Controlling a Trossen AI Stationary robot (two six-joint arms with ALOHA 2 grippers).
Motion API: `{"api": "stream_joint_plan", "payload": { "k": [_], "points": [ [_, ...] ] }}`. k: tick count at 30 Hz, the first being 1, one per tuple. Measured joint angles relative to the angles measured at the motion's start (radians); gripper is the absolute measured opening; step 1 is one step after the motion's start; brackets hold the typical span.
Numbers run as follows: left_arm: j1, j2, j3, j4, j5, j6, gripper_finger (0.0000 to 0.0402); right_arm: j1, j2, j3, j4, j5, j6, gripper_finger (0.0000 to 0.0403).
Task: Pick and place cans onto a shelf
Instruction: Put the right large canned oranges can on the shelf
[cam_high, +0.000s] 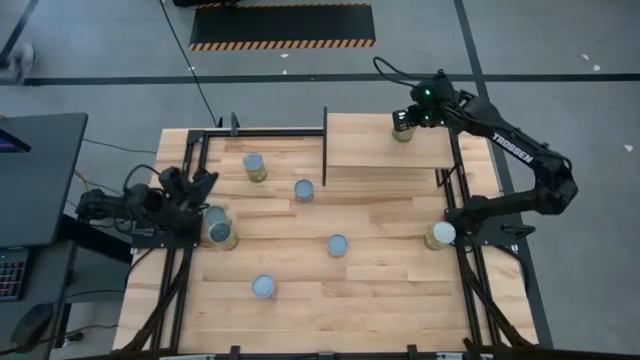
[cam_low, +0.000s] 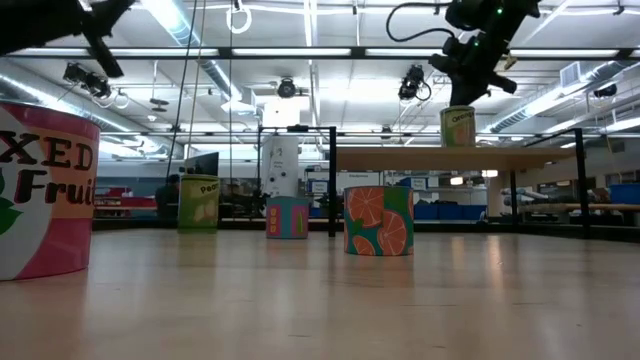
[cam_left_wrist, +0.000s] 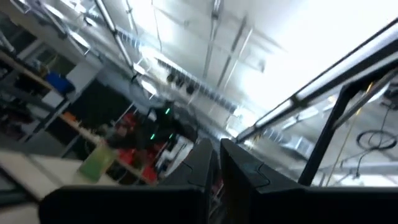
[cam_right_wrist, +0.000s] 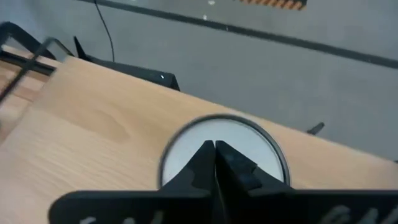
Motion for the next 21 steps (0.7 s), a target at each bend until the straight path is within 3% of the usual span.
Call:
{"api": "stream_joint_plan", "payload": {
  "k": [7, 12, 21],
  "points": [
    [0.000, 0.082, 0.144, -0.029, 0.033, 0.060, 0.0039, -0.001, -0.015, 0.001, -0.056, 0.098, 0.002, 0.0006],
    [0.000, 0.237, 0.271, -0.034, 0.058, 0.152, 0.0039, -0.019, -0.052, -0.002, -0.138, 0.194, -0.018, 0.0007],
    [0.000, 0.525, 0.474, -0.060, 0.095, 0.249, 0.0039, -0.067, -0.056, -0.011, -0.105, 0.234, -0.135, 0.0006]
  ]
}}
